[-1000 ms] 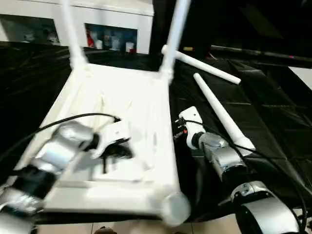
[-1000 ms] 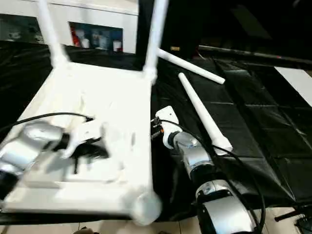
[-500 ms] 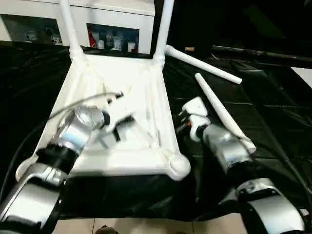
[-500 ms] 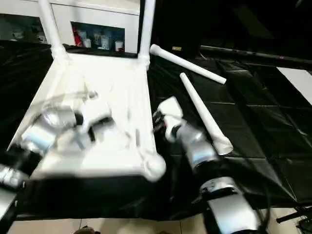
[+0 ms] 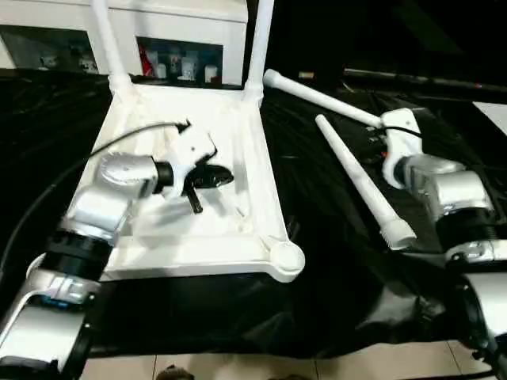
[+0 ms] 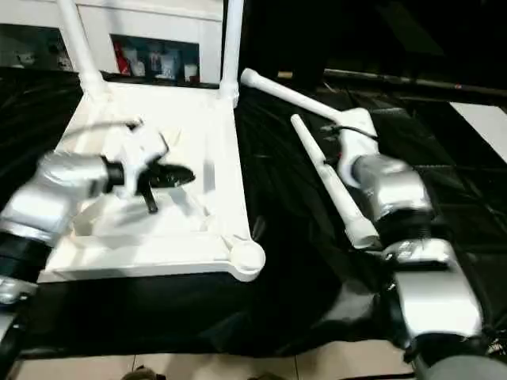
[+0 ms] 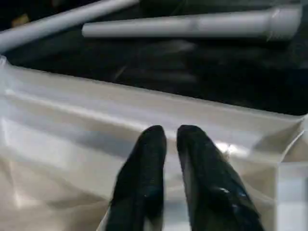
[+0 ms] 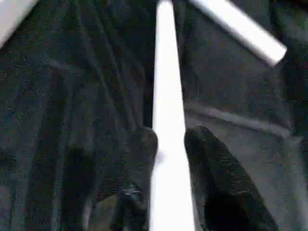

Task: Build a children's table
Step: Rotate table base

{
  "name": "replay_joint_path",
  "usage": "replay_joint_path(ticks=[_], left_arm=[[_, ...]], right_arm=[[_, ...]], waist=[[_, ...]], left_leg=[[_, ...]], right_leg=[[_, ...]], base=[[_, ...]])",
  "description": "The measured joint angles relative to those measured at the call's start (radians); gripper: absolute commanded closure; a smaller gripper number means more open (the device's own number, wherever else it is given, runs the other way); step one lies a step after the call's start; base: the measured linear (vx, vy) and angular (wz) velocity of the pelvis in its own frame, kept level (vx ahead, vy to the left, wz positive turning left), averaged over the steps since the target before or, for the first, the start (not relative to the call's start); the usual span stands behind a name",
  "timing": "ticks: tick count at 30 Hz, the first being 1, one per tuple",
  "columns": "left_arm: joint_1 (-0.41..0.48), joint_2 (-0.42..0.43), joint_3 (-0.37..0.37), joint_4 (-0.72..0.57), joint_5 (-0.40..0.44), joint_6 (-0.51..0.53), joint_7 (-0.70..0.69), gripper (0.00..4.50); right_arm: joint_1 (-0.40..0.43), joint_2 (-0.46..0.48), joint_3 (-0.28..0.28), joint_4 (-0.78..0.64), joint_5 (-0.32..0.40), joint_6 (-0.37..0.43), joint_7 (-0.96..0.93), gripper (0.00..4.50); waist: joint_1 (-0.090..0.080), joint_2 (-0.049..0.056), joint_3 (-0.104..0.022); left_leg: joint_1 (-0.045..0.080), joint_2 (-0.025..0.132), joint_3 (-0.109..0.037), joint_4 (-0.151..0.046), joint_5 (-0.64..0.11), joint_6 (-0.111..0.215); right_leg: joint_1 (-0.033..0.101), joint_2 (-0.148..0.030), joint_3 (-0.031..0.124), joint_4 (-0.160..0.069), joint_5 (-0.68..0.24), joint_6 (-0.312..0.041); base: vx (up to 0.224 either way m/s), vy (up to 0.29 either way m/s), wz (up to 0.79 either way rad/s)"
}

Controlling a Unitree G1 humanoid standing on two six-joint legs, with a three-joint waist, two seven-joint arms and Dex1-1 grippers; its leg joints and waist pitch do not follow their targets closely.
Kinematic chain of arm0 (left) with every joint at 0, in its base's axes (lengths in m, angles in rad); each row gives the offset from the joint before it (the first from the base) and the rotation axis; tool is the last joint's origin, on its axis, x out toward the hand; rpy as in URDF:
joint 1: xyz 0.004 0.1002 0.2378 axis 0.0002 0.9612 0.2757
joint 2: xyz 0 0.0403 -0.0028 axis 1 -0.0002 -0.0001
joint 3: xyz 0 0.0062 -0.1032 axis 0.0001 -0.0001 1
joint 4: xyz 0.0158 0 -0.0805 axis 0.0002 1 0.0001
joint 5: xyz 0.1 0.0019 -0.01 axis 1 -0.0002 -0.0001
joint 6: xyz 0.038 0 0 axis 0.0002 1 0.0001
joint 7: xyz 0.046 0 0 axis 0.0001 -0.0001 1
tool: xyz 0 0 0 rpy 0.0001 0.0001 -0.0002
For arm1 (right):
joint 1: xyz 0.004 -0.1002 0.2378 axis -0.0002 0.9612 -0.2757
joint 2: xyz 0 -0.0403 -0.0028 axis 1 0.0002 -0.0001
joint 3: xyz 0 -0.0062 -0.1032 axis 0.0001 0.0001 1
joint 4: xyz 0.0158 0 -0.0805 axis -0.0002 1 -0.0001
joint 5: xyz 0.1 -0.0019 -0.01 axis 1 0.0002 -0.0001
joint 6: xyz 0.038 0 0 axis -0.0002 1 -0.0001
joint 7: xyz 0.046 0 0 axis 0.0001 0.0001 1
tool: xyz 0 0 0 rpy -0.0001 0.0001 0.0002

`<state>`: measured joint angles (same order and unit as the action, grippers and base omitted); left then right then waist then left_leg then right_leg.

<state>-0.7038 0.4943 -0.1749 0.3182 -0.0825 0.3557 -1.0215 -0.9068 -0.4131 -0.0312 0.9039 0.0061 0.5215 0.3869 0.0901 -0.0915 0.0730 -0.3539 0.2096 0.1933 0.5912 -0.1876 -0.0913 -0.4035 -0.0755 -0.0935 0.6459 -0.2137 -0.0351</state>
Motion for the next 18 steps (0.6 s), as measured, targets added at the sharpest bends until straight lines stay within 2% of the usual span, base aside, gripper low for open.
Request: replay_joint_path(ticks=[3, 5, 10, 12, 14, 18], left_arm=[[0.010, -0.011, 0.012, -0.061, -0.045, 0.045, -0.005, 3.34], [0.021, -0.011, 0.013, -0.090, -0.063, 0.067, -0.013, 3.17], [0.061, -0.001, 0.007, -0.139, -0.078, 0.115, -0.034, 2.89], [0.066, 0.005, 0.000, -0.150, -0.078, 0.128, -0.042, 2.63], [0.066, 0.011, -0.001, -0.158, -0.078, 0.143, -0.043, 2.58], [0.079, 0.034, -0.021, -0.202, -0.080, 0.180, -0.048, 2.18]], right_arm=[[-0.034, -0.011, 0.007, 0.091, -0.003, 0.062, 0.040, 2.91], [-0.042, -0.024, 0.009, 0.119, -0.003, 0.074, 0.053, 2.72], [-0.054, -0.040, 0.007, 0.206, -0.005, 0.075, 0.041, 2.40], [-0.058, -0.045, 0.006, 0.238, -0.014, 0.065, 0.028, 2.15], [-0.061, -0.052, 0.006, 0.251, -0.020, 0.063, 0.028, 2.10], [-0.071, -0.075, 0.004, 0.257, -0.019, 0.089, 0.061, 1.71]], waist=[[0.000, 0.000, 0.000], [0.001, 0.000, 0.000], [0.002, 0.000, 0.000], [0.002, 0.000, 0.000], [0.002, 0.000, 0.000], [0.001, -0.001, 0.000]], left_leg=[[-0.001, 0.000, 0.000, 0.000, 0.000, 0.001], [-0.001, 0.000, 0.000, 0.001, 0.000, 0.001], [-0.001, 0.000, 0.000, 0.001, 0.000, 0.001], [-0.001, 0.000, 0.000, 0.001, 0.000, 0.001], [-0.001, 0.000, 0.000, 0.001, 0.000, 0.001], [-0.002, 0.000, 0.000, 0.001, 0.000, 0.001]], right_leg=[[0.000, 0.000, 0.000, 0.000, 0.000, 0.000], [0.000, 0.000, 0.000, 0.000, 0.000, 0.000], [0.000, 0.000, 0.000, 0.001, 0.000, 0.000], [0.000, 0.000, 0.000, 0.001, 0.000, 0.000], [0.000, 0.000, 0.000, 0.001, 0.000, 0.000], [0.000, 0.000, 0.000, 0.001, 0.000, 0.000]], base=[[0.000, 0.000, 0.00], [0.000, 0.000, 0.00], [0.000, 0.000, 0.00], [0.000, 0.000, 0.00], [0.000, 0.000, 0.00], [0.000, 0.000, 0.00]])
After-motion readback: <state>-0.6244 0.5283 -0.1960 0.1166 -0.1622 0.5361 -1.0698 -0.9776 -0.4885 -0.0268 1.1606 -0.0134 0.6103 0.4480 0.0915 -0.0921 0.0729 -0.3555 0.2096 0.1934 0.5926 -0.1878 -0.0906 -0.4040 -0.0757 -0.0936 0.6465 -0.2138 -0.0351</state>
